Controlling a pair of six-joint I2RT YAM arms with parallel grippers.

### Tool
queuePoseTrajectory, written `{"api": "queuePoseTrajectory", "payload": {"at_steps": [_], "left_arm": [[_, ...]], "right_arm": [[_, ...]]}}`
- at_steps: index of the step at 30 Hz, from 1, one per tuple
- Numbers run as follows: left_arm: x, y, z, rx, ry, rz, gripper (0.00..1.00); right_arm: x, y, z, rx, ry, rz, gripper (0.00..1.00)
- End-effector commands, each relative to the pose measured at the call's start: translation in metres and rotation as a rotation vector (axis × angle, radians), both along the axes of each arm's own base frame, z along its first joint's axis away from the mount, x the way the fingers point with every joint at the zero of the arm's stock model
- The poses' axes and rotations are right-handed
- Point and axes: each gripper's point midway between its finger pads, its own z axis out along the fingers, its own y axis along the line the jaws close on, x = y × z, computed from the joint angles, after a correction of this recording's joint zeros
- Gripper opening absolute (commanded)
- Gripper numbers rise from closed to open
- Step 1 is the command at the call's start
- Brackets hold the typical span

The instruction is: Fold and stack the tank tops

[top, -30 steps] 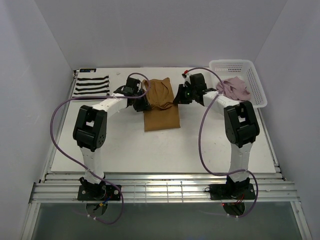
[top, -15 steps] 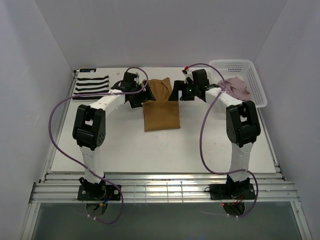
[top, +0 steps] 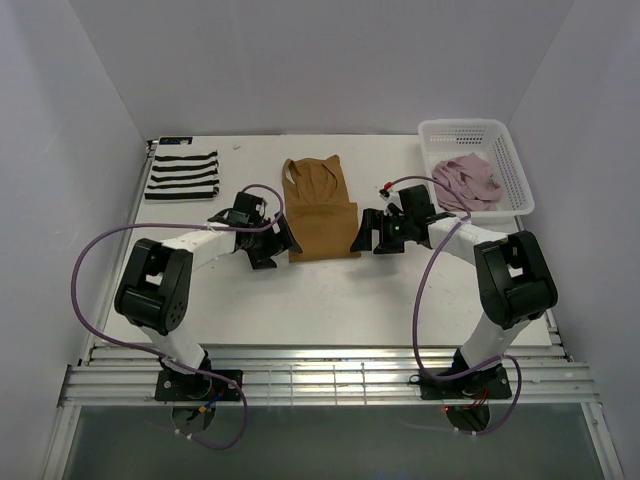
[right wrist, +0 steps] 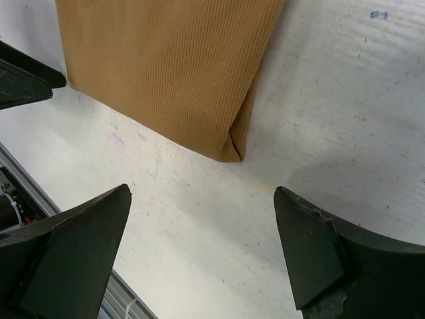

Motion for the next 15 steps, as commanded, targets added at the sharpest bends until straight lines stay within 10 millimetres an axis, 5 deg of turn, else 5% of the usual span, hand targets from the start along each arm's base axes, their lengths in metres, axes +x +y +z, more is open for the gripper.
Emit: {"api": "queuePoseTrajectory", "payload": {"at_steps": [1,5,15], "left_arm": [[0.009,-0.011,0.01,-0.061,-0.052,-0.007,0.93],[0.009,-0.012,-0.008,-0.051,-0.013,-0.004,0.8],[0.007,-0.016,-0.035,-0.06,0.041,-0.014,0.39]], "right_arm": [[0.002,0.005,0.004,0.041,-0.019,0.005,0.94],[0.0,0.006,-0.011,0.047,0.018,0.004,1.0],[0.004,0.013,-0.035,0.024,0.057,-0.018,0.76]]}}
